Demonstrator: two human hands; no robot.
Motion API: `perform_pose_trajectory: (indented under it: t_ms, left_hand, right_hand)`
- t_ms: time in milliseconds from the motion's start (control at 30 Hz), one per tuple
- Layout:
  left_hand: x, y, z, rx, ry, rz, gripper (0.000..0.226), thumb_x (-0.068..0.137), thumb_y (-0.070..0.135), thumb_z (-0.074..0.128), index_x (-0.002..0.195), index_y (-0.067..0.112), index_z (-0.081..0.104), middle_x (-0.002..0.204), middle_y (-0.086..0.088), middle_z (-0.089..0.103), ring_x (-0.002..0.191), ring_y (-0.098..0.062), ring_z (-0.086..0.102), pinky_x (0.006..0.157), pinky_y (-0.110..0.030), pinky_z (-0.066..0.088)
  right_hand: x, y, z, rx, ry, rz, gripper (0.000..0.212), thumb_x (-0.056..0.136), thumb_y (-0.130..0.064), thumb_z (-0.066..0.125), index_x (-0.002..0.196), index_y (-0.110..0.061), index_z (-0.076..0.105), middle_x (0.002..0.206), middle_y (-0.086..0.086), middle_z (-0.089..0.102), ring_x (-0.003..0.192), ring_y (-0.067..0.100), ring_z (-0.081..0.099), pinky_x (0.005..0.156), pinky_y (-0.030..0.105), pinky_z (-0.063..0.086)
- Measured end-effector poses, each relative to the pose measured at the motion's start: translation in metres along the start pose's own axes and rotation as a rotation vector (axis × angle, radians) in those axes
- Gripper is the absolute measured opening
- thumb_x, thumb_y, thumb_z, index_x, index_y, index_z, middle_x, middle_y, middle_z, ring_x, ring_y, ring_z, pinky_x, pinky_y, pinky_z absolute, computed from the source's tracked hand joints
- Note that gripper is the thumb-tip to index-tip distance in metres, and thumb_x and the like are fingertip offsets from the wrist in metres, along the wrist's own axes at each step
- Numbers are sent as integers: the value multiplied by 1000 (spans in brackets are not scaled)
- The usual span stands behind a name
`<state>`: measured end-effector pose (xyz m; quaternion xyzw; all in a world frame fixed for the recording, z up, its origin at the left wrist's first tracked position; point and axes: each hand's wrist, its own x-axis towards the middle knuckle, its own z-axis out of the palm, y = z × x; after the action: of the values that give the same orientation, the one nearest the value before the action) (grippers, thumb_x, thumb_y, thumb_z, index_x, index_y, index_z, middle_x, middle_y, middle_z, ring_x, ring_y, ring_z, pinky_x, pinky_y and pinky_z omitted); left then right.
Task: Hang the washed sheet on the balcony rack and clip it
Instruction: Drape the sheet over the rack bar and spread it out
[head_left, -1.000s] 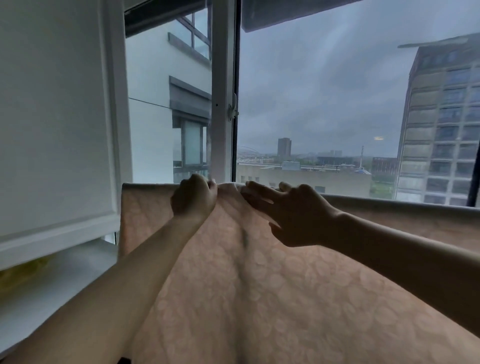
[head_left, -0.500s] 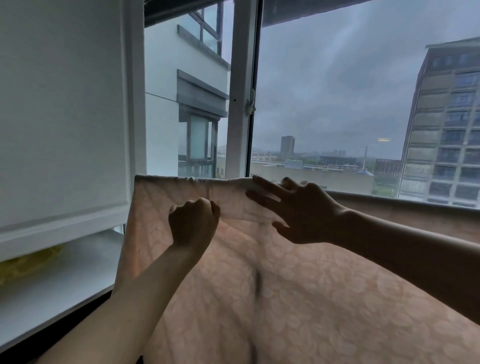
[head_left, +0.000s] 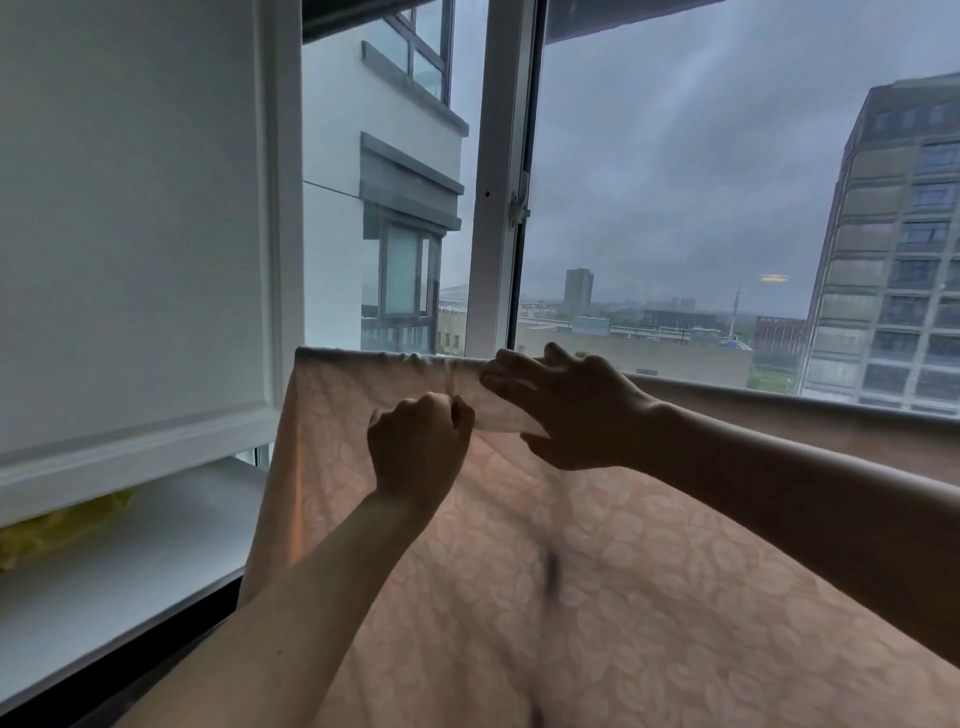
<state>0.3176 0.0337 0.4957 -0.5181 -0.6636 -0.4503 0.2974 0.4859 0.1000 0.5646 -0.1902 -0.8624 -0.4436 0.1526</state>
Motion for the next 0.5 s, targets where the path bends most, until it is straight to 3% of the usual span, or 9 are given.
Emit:
perform_pose_trajectory:
  t_ms: [167, 267, 367, 500]
  left_hand:
    - [16, -4, 6, -140, -77, -82, 42, 93, 33, 46, 52, 20, 47, 48, 4, 44, 45, -16, 51, 59, -33, 52]
    - [35, -12, 6, -100, -99, -174, 41, 92, 41, 44, 59, 19, 54, 59, 0, 56, 56, -18, 57, 65, -33, 53]
    - [64, -22, 4, -23, -123, -307, 46, 92, 54, 44, 68, 17, 57, 68, -3, 63, 56, -16, 56, 58, -27, 42]
    - [92, -24, 4, 9, -273, -458, 53, 83, 68, 53, 69, 17, 49, 65, 0, 55, 54, -14, 49, 49, -24, 30]
  right_hand:
    - [10, -5, 2, -4, -22, 32, 68, 85, -47, 52, 146, -34, 26, 147, 3, 38, 104, 31, 55, 62, 29, 46]
    - [8, -5, 6, -32, -24, 61, 69, 81, -45, 54, 145, -35, 30, 140, 4, 46, 95, 32, 57, 55, 28, 43]
    - [4, -3, 9, -68, -9, 70, 71, 79, -46, 56, 145, -34, 33, 138, 5, 49, 91, 35, 58, 53, 27, 38]
    - [-1, -4, 10, -106, -6, 90, 72, 79, -52, 53, 146, -34, 32, 139, 4, 48, 88, 32, 57, 56, 27, 35]
